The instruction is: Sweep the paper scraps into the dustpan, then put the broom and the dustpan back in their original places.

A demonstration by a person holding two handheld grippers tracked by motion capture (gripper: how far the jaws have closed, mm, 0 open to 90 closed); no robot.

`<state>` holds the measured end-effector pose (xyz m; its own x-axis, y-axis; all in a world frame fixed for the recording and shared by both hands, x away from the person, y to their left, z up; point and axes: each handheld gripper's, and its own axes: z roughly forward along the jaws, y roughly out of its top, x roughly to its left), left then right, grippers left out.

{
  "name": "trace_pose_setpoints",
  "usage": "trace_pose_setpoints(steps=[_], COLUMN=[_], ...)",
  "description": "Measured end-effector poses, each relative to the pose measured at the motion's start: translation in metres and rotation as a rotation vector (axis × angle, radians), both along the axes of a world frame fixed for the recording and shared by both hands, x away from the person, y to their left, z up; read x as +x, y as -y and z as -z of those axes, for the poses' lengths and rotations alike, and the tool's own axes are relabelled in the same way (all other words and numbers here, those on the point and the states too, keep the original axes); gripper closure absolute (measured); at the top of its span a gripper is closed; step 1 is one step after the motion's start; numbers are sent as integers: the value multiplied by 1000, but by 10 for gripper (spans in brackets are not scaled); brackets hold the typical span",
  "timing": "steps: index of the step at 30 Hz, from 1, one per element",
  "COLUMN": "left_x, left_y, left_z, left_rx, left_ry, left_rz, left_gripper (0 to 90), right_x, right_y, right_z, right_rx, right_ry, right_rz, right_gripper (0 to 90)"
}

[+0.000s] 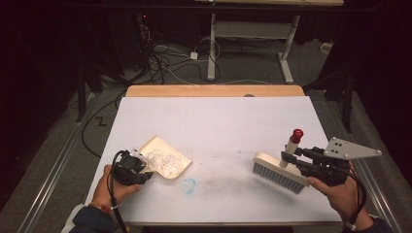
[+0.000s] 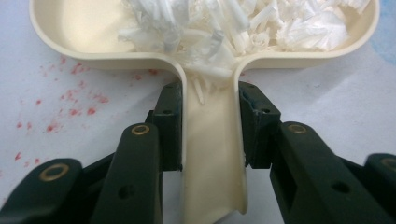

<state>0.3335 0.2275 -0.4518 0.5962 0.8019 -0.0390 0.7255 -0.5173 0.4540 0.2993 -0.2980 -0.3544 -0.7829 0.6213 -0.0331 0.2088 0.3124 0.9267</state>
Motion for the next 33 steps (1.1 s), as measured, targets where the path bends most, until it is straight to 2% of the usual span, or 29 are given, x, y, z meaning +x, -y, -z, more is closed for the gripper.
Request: trace_pose_setpoints(steps=[9, 15, 20, 26, 33], left_x=[2, 3, 4, 6, 8], left_y=[-11, -14, -12, -8, 1], left_z=[1, 3, 5, 7, 9], left_rx=[-17, -23, -19, -17, -26], left_ry=[8, 9, -1, -5, -2], left_rz=[-45, -70, -82, -96, -99], left_gripper=[632, 632, 632, 632, 617], right_x=[-5, -2, 6, 17, 39], right_y=[9, 10, 7, 3, 4], right_z=[3, 5, 11, 14, 15], right_rx=[-9, -16, -28, -27, -24], right_ry=[-42, -60, -88, -99, -125], right_rz=[-30, -42, -42, -37, -15], right_gripper=[703, 703, 702, 702, 696])
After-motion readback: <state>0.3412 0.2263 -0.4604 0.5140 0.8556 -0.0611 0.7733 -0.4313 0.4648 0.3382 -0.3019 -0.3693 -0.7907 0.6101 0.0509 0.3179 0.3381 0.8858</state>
